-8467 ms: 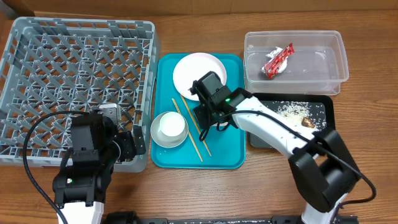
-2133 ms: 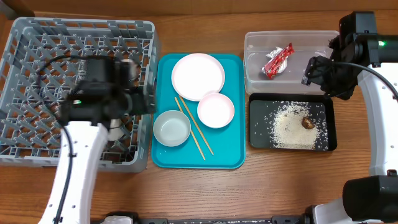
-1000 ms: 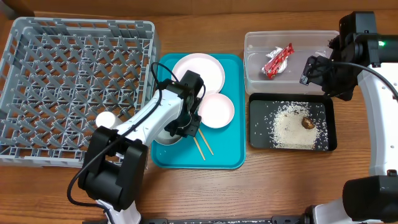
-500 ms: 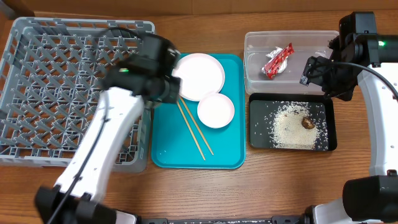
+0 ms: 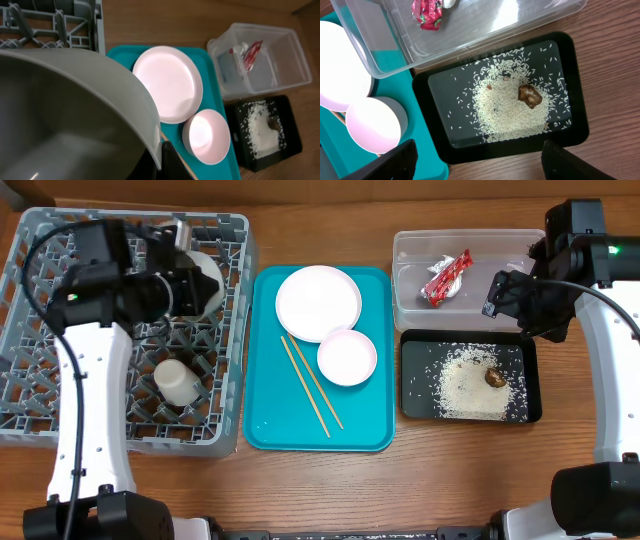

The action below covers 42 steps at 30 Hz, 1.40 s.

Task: Sort waste into correct bins and load items into the dishwasher
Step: 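Carry the grey bowl with the left gripper into the dish rack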

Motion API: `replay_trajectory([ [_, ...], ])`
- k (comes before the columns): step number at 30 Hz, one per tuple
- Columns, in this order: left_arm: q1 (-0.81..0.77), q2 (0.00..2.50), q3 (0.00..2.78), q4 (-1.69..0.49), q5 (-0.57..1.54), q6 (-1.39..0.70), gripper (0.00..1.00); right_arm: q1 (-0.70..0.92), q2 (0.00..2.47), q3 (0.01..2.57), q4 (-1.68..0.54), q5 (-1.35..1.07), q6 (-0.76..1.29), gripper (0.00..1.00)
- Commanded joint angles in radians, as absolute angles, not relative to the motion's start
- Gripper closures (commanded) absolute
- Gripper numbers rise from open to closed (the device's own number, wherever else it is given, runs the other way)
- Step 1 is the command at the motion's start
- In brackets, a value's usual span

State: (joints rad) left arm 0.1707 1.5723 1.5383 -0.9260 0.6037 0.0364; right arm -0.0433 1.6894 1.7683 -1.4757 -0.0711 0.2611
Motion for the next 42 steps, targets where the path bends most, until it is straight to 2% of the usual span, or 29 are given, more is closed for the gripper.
replay_trajectory([
  [1,0.201,1.571,1.547,-0.921,0.708,0.064,0.96,-0.041,1.672,1.768,-1.473,-0.069,0.262,0.19],
  [7,0.212,1.571,1.547,-0.898,0.718,0.064,0.96,-0.041,1.672,1.768,-1.473,-0.069,0.262,0.19],
  [15,0.268,1.624,1.547,-0.828,0.883,0.064,0.96,-0.041,1.672,1.768,-1.48,-0.069,0.262,0.19],
  [34,0.485,1.909,1.547,-0.675,1.177,0.067,0.96,-0.041,1.672,1.768,-1.491,-0.069,0.262,0.2],
  [42,0.545,2.008,1.547,-0.68,1.216,0.068,0.96,-0.041,1.672,1.768,-1.493,-0.069,0.262,0.2],
])
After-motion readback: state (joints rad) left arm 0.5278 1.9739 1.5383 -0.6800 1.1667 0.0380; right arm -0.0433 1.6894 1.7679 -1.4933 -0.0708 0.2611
